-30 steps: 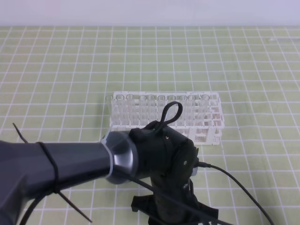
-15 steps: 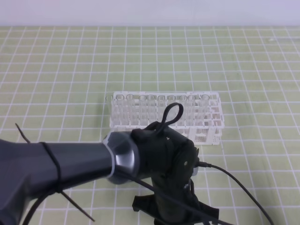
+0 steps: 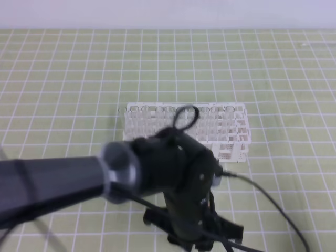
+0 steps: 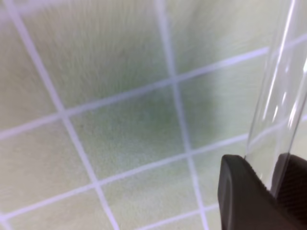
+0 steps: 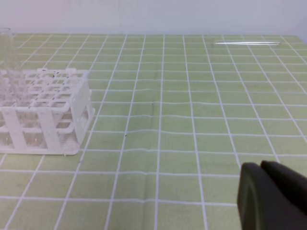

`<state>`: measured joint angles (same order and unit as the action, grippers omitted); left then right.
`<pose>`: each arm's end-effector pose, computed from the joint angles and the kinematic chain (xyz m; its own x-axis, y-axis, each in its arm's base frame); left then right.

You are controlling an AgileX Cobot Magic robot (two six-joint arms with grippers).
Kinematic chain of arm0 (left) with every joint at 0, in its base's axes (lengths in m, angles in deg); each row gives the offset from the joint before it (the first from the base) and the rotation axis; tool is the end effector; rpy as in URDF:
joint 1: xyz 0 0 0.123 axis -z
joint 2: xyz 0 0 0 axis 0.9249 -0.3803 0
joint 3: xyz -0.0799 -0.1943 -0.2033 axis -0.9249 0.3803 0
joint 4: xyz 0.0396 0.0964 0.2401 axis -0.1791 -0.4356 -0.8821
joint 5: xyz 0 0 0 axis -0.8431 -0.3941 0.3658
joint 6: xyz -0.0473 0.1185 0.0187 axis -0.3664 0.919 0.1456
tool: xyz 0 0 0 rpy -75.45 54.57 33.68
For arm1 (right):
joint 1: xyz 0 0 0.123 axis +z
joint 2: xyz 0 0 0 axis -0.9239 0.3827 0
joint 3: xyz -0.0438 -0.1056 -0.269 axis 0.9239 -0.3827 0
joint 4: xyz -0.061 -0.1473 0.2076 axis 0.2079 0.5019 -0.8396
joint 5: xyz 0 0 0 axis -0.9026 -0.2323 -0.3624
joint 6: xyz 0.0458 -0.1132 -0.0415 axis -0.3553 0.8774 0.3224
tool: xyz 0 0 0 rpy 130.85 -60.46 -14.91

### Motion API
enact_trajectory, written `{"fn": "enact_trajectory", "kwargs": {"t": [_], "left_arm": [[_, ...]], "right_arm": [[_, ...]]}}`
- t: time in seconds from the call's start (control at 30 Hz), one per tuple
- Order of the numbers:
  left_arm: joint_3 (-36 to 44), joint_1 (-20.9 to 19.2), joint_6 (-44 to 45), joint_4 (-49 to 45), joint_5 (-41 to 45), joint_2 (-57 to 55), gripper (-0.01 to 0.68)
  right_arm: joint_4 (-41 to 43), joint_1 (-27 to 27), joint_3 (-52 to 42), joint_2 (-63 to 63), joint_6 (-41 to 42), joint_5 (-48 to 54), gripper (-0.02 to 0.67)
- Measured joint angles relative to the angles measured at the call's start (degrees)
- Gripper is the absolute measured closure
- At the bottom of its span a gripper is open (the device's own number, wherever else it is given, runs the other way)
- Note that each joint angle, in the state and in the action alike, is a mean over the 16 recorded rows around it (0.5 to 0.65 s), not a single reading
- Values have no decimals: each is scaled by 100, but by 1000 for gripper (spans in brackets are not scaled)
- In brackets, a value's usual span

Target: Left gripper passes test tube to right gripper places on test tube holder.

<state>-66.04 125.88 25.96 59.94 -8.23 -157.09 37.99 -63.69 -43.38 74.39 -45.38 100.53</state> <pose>0.1799 -0.3215 0.1565 -0.9204 0.3901 -0.0262 0.3885 0.9050 -0.1732 0.0944 0.0087 0.1807 -0.1925 0.0460 -0.9802 -0.0734 0.9954 0.0612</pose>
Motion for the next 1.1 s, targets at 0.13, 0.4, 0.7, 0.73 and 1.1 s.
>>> {"fn": "enact_trajectory", "kwargs": {"t": [0.13, 0.4, 0.7, 0.73, 1.1], "left_arm": [[9, 92, -1, -479, 17, 484, 535], [559, 466, 6, -1915, -310, 1890, 537], [2527, 748, 12, -3434, -2092, 3621, 538], [2788, 754, 12, -3573, -2372, 3803, 538], [4729, 757, -34, -4642, -4537, 5062, 538]], "right_arm": [[0, 0, 0, 0, 0, 0, 666], [0, 0, 0, 0, 0, 0, 666], [0, 0, 0, 5, 0, 0, 666], [0, 0, 0, 6, 0, 0, 666], [0, 0, 0, 15, -10, 0, 666]]}}
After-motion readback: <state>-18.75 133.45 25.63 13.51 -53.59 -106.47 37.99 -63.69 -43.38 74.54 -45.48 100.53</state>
